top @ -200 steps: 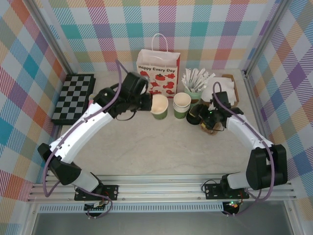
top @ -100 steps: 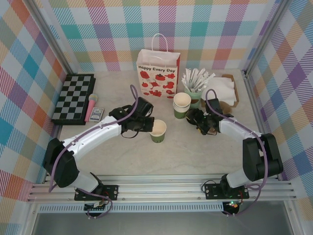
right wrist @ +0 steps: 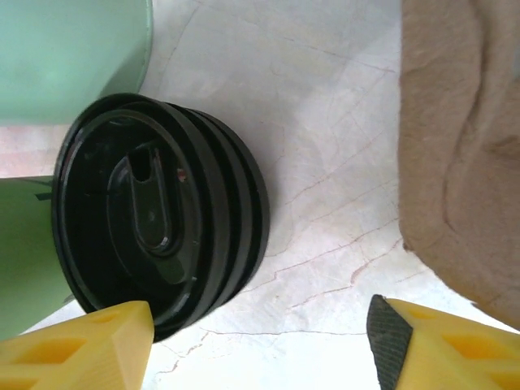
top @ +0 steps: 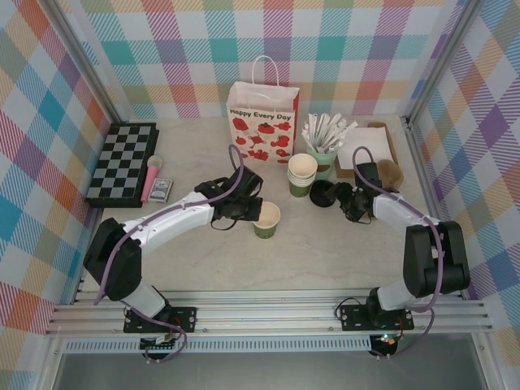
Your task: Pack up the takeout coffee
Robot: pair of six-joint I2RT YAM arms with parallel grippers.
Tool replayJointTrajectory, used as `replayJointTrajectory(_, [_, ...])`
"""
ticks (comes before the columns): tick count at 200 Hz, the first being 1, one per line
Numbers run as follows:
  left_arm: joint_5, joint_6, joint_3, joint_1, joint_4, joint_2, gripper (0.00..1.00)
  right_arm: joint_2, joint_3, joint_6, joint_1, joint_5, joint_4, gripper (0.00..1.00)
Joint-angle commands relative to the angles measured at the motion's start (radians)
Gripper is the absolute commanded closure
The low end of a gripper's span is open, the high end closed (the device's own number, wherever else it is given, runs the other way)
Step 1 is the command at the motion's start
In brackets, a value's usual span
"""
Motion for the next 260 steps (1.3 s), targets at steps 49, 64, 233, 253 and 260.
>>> replayJointTrajectory(49, [-0.022, 0.026, 0.026, -0.017, 0.019, 0.035, 0.92, 0.143, 0.207, -0.184, -0.001, 0.032, -0.139, 0.39])
replayJointTrajectory(64, [-0.025, 0.026, 0.026, -0.017, 0.017, 0.040, 0.90, 0.169, 0.238, -0.205, -0.001, 0.040, -0.160, 0.43])
replayJointTrajectory(233, [-0.011, 0.029, 0.076, -0.017, -0.050, -0.021, 0.62, 0.270, 0.359, -0.315, 0.040, 0.119, -0.233, 0.69])
replayJointTrajectory(253, [-0.020, 0.024, 0.069, -0.017, -0.048, -0.036, 0.57, 0.279, 0.366, -0.317, 0.045, 0.136, -0.240, 0.66])
replayJointTrajectory(260, [-0.023, 0.022, 0.066, -0.017, -0.049, -0.041, 0.57, 0.282, 0.366, -0.318, 0.045, 0.138, -0.240, 0.66])
